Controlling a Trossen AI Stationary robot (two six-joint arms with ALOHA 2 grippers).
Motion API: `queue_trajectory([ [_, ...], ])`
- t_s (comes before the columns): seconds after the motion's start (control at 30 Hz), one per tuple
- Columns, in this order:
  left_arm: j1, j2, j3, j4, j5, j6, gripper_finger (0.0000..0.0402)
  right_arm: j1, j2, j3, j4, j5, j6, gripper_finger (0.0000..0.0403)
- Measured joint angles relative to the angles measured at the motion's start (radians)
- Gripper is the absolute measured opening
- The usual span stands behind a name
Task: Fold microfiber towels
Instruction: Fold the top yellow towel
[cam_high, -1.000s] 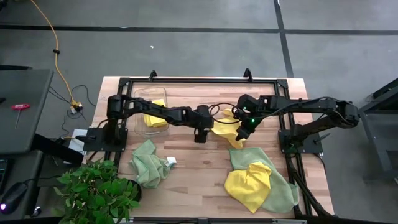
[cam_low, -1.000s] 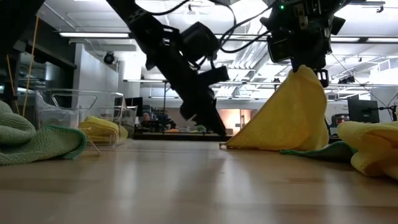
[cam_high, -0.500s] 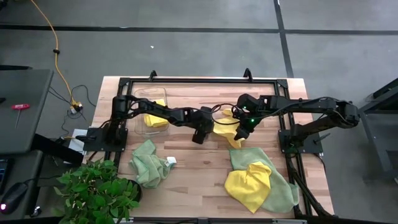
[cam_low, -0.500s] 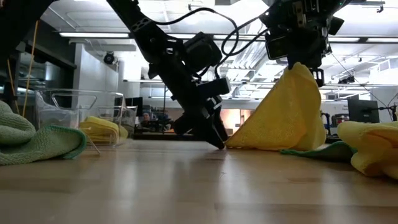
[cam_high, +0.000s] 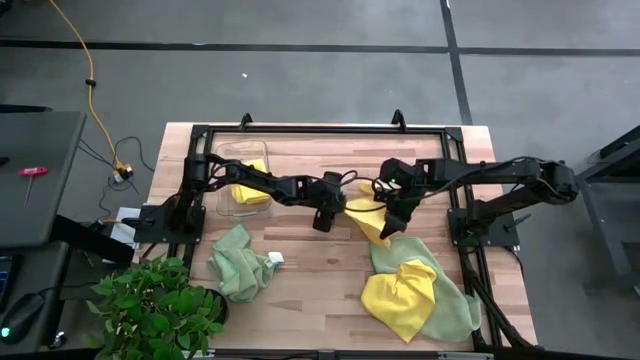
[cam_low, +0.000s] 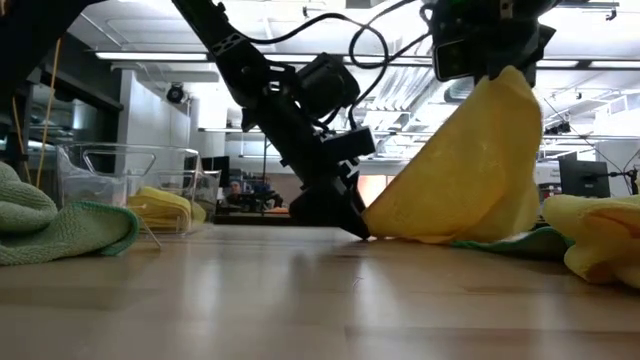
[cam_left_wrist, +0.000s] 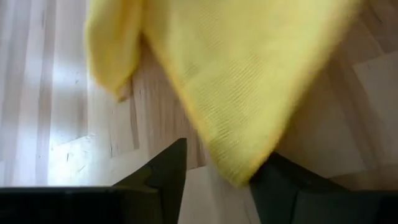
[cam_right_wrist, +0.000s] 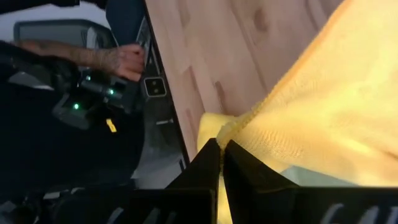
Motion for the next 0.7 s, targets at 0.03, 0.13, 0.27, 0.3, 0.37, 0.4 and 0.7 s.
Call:
queue_trajectory([
  [0.03, 0.000, 0.001, 0.000, 0.001, -0.010, 0.000, 0.0133, 0.007, 0.000, 0.000, 0.000, 0.001, 0.000, 0.0000],
  [0.13, 0.000, 0.002, 0.000, 0.003, -0.029, 0.000, 0.0106, 0.016, 0.000, 0.000, 0.001, 0.011, 0.000, 0.0000],
  [0.27, -0.002, 0.001, 0.000, -0.023, -0.033, -0.003, 0.0061, 0.013, 0.000, 0.000, 0.001, 0.030, -0.004, 0.0000],
  [0.3, -0.004, -0.005, 0.000, -0.044, -0.035, -0.003, 0.0047, 0.012, 0.000, 0.000, 0.000, 0.030, -0.010, 0.0000],
  [0.37, -0.009, -0.015, 0.000, -0.083, -0.036, -0.008, 0.0017, 0.009, 0.000, 0.000, 0.001, 0.033, -0.017, 0.0000],
  [0.4, -0.011, -0.025, 0.000, -0.105, -0.036, -0.015, 0.0009, 0.006, 0.000, 0.000, 0.001, 0.035, -0.019, 0.0000],
  [0.7, 0.036, -0.210, -0.002, -0.316, -0.039, -0.078, 0.0002, -0.082, -0.018, 0.001, 0.060, 0.037, -0.033, 0.0000],
])
